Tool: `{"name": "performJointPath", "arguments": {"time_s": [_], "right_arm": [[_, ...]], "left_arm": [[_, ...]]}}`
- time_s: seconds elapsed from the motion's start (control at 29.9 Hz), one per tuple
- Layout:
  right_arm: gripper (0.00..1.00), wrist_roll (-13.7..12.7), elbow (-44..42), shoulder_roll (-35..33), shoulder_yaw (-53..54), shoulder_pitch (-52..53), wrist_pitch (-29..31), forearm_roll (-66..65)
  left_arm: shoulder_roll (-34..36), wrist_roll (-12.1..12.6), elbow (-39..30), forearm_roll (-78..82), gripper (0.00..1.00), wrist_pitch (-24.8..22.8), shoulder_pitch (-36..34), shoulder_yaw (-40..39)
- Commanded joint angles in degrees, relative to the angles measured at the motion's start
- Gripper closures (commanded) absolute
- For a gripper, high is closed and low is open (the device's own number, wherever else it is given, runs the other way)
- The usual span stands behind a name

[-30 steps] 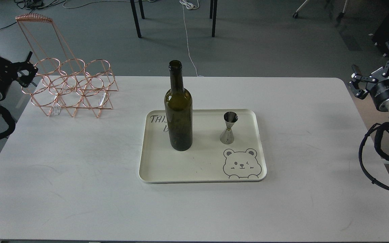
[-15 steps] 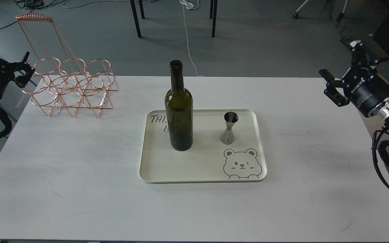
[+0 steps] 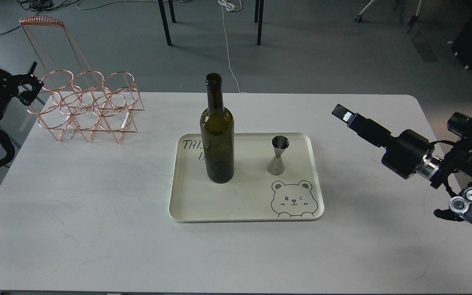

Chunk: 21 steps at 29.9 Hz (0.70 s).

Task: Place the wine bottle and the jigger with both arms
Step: 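Reach the right gripper to the metal jigger and grasp it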

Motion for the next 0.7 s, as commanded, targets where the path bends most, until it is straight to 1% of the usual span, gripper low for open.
{"name": "performJointPath", "arguments": {"time_s": [0.0, 0.1, 0.3, 0.37, 0.47, 0.57, 0.67], "right_arm": [[0.02, 0.19, -0.70, 0.75, -4.91, 2.26, -2.21, -10.02], [0.03, 0.19, -3.85, 3.29, -10.09, 6.22, -2.82, -14.69], [0.05, 0.19, -14.92, 10.40, -19.50, 14.13, -5.90, -17.60], [0.05, 0.19, -17.73, 13.65, -21.70, 15.45, -6.43, -18.04], [0.05, 0.19, -20.99, 16.74, -24.34, 16.16, -7.40, -19.88], [0.08, 0.27, -25.55, 19.20, -25.49, 16.42, -7.84, -21.73], [0.17, 0.28, -29.43, 22.27, -26.36, 16.42, -7.92, -21.91]], "left_arm": [[-0.06, -0.05, -0.01, 0.00, 0.02, 0.00, 0.01, -0.26], [-0.06, -0.05, -0.01, 0.00, 0.02, 0.00, 0.01, -0.17], [-0.41, -0.05, -0.01, 0.00, 0.02, 0.00, 0.27, -0.17], [-0.41, -0.05, -0.01, 0.00, 0.02, 0.00, 0.27, -0.17], [-0.06, -0.05, 0.08, 0.00, 0.01, 0.00, 0.27, -0.17], [-0.06, 0.04, 0.25, 0.62, 0.02, 0.00, 0.27, 0.00], [-0.06, -0.05, 0.26, 1.93, 0.02, 0.00, 0.27, 0.00]]}}
